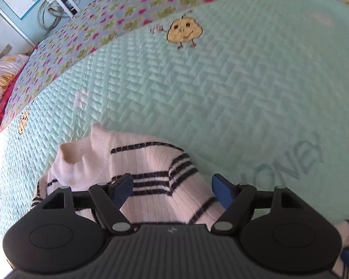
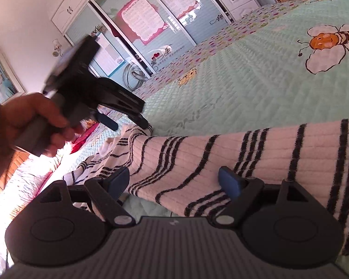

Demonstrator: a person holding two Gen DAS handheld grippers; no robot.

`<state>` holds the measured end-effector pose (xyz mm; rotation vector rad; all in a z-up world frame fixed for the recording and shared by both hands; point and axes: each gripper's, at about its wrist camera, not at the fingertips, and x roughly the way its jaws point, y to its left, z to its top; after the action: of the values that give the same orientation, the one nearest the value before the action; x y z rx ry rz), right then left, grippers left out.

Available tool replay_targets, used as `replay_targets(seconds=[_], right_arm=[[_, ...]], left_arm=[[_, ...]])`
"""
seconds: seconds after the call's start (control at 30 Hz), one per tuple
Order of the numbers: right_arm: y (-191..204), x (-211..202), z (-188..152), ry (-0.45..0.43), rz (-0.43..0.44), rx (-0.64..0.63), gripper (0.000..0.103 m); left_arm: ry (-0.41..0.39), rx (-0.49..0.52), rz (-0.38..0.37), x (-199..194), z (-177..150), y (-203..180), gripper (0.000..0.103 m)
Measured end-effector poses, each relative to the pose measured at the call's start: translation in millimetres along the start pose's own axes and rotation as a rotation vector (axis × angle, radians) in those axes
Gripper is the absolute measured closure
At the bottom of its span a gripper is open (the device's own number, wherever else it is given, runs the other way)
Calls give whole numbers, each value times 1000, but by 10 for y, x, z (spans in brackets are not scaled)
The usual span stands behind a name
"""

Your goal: Fold clothes

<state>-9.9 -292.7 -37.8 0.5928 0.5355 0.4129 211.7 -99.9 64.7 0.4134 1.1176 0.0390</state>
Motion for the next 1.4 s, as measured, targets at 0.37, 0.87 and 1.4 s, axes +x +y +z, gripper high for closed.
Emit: replay_targets(seconds=[0.37, 0.87, 1.4], right_arm=[[53, 81, -12, -3, -7, -7, 18], [41, 29, 2, -14, 37, 12, 17], [672, 1083, 744, 114, 346, -77, 17]], left_arm=[[-225, -260, -337, -80, -642, 565, 86], [-543, -722, -663, 227, -1937, 770, 61], [-608, -715, -700, 357, -1955, 877, 56]])
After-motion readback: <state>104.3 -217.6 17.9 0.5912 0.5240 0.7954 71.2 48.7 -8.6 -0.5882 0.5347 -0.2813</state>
